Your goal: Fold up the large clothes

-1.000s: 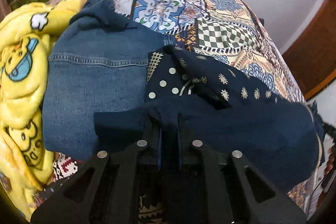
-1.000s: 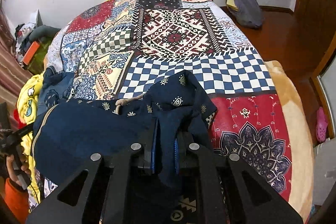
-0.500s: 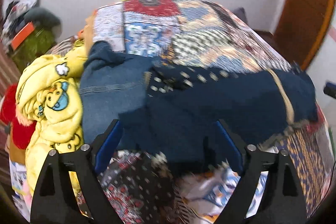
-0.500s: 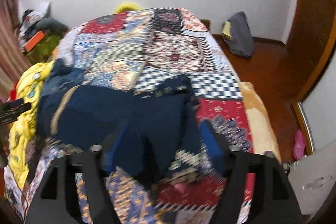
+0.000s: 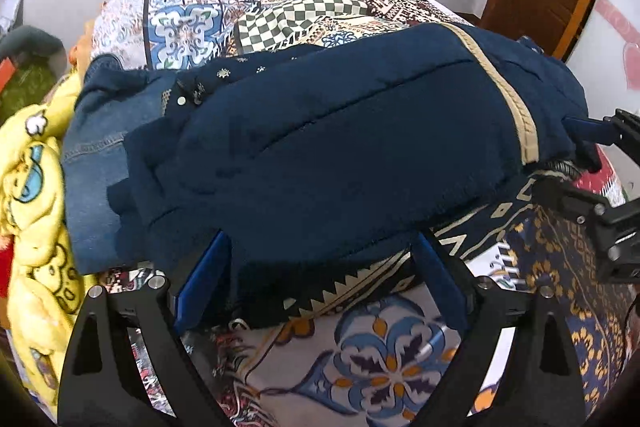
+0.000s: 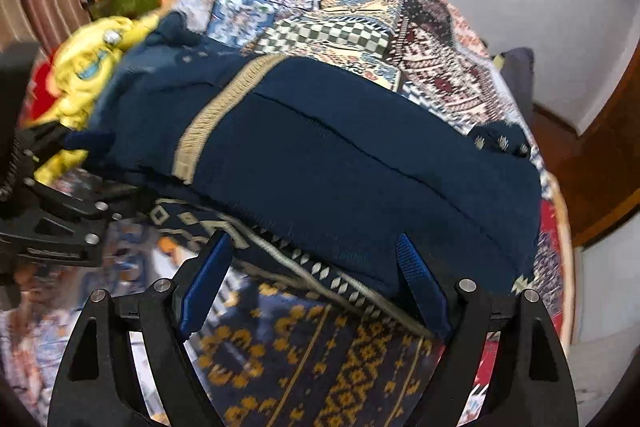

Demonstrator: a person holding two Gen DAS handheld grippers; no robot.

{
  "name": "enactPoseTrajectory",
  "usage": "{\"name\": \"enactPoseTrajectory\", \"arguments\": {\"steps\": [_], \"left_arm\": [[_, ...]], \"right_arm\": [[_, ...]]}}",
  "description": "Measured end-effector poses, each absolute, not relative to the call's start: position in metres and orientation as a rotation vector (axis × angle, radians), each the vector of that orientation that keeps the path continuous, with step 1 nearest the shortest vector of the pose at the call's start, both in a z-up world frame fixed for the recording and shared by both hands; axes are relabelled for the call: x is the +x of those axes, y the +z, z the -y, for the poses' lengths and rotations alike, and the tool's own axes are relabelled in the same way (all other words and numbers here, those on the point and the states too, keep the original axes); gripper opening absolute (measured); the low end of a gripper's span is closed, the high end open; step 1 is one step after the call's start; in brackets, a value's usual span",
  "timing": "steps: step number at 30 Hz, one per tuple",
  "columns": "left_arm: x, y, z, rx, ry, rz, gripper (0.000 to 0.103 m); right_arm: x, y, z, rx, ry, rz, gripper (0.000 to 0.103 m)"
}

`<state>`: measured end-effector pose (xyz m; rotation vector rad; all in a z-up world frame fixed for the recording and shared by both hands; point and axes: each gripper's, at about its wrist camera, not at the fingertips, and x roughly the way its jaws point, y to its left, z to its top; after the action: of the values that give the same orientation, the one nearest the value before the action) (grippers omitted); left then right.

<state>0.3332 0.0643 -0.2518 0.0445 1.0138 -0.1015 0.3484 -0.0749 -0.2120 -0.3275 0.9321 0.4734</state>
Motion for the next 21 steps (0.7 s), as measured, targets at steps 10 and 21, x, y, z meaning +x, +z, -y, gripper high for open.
{"name": "enactPoseTrajectory", "arguments": {"steps": [10,21], "left_arm": [[0.394,-0.221,-0.101,0.180,-0.031,-0.914,0.099],[0.459,-0.140,-0.160,0.068,0.219,-0.796,0.099]], "right_arm": [[0.413,-0.183,0.094,-0.434,0.395,-0.826,0.082],[0.476,-0.113,0.121,-0.206,0.288,-0.773,0.081]]}}
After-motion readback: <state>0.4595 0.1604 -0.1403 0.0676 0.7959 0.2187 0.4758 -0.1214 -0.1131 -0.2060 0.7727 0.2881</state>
